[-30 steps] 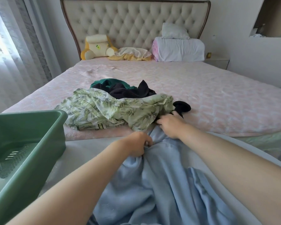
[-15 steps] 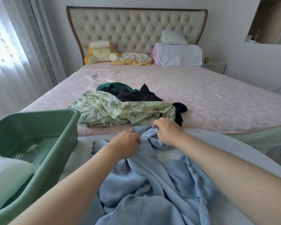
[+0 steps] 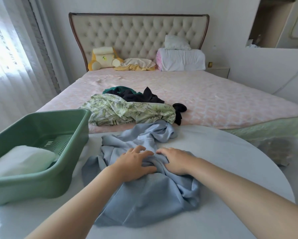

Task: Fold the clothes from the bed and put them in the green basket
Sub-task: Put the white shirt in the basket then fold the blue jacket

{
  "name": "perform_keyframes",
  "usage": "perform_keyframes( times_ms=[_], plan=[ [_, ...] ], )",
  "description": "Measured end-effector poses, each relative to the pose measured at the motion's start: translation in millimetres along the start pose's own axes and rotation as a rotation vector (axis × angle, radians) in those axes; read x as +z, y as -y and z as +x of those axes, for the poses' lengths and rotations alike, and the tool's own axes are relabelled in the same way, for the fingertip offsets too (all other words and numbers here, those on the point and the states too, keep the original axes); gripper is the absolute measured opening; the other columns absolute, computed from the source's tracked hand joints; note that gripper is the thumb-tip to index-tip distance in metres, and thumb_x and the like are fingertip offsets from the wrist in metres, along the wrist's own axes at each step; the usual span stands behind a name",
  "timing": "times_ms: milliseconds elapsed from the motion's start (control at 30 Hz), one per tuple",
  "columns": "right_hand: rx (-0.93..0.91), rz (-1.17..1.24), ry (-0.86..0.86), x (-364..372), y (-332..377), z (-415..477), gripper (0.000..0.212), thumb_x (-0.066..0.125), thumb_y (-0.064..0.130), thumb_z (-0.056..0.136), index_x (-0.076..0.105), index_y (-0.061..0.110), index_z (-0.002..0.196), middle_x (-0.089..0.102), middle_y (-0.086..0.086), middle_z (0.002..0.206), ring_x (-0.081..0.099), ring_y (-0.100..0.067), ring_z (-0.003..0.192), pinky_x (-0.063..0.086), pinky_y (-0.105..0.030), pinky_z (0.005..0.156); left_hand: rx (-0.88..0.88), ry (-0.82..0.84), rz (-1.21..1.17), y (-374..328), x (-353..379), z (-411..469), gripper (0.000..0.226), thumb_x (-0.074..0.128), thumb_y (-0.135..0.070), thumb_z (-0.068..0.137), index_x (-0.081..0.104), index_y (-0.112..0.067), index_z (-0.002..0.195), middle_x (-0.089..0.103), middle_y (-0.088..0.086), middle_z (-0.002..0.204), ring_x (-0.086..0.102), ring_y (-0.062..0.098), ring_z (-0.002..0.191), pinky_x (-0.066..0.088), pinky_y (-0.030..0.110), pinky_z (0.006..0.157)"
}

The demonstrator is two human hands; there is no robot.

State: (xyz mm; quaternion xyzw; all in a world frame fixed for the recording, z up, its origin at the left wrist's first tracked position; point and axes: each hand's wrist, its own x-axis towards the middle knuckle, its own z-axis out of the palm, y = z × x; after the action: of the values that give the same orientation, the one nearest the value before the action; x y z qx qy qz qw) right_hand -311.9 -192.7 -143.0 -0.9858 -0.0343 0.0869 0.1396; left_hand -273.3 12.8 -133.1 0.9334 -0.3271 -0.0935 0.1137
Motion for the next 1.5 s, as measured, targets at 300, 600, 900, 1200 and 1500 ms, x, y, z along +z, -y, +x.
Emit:
perform_keyframes(
  times_ms=[300, 600, 900, 1200, 1500],
  plan=[
    [0.011, 0.489, 0.442, -4, 21, -48, 0.009, 0.065, 0.023, 0.095, 0.07, 0.02, 0.101, 0.065, -0.001, 0.084, 0.055, -0.011, 0.064, 0.051, -0.029, 0.06, -0.205, 0.315, 0.185, 2, -29, -40, 0.023, 0.053, -0.031, 0.095, 0.062, -0.011, 0.1, 0.063, 0.008, 0.101, 0.056, 0.024, 0.093, 0.048, 0.036, 0.085],
    [-0.146, 0.13, -0.186, -11, 2, -20, 0.046, 0.045, -0.001, 0.087, 0.07, 0.024, 0.117, 0.063, 0.0, 0.131, 0.057, -0.018, 0.121, 0.043, -0.023, 0.094, -0.155, 0.098, 0.144, -15, -5, -39, 0.076, 0.047, -0.087, 0.073, 0.051, -0.026, 0.118, 0.053, -0.002, 0.124, 0.051, 0.021, 0.113, 0.046, 0.038, 0.092],
    [-0.133, -0.315, 0.077, 8, 19, -7, 0.061, 0.041, 0.017, 0.094, 0.042, 0.041, 0.15, 0.035, 0.008, 0.161, 0.029, -0.014, 0.149, -0.007, -0.058, 0.121, -0.024, 0.437, 0.276, -4, 4, -38, 0.104, 0.066, -0.061, 0.081, -0.006, -0.044, 0.155, -0.006, -0.01, 0.165, -0.008, 0.019, 0.153, 0.01, 0.051, 0.123],
    [0.014, -0.518, 0.009, -5, 40, -33, 0.024, 0.046, 0.027, 0.1, 0.064, 0.012, 0.096, 0.065, -0.011, 0.108, 0.062, -0.032, 0.099, 0.044, -0.033, 0.072, -0.145, -0.201, 0.58, 17, -15, -45, 0.05, 0.053, -0.019, 0.09, 0.048, -0.036, 0.136, 0.039, 0.003, 0.142, 0.036, 0.026, 0.127, 0.037, 0.034, 0.098],
    [-0.167, -0.16, -0.115, -10, 37, -41, 0.04, 0.046, 0.048, 0.098, 0.06, 0.024, 0.068, 0.063, 0.005, 0.077, 0.063, -0.024, 0.083, 0.052, -0.04, 0.073, -0.165, 0.444, 0.258, -28, 4, -58, 0.098, 0.055, -0.073, 0.078, -0.002, -0.049, 0.154, 0.005, -0.003, 0.165, 0.005, 0.039, 0.15, 0.022, 0.057, 0.116]
  ],
)
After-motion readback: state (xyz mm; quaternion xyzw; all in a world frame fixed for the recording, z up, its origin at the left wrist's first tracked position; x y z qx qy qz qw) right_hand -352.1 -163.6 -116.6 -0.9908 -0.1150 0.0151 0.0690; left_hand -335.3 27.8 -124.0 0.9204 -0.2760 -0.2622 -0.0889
